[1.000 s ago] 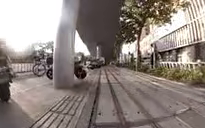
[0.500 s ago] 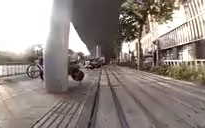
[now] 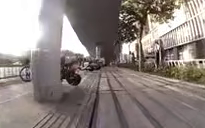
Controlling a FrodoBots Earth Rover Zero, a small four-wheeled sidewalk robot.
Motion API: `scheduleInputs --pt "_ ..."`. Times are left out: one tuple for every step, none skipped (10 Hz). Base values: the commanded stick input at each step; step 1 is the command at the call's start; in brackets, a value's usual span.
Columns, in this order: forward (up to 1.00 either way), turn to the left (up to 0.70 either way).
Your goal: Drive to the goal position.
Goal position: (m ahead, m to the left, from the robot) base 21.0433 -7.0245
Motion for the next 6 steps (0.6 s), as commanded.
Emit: scheduleInputs --pt "0.70 0.00" --pt "0.70 0.00" --pt "0.70 0.00" --pt "0.70 0.00" --pt "0.70 0.00" --pt "0.70 0.00"
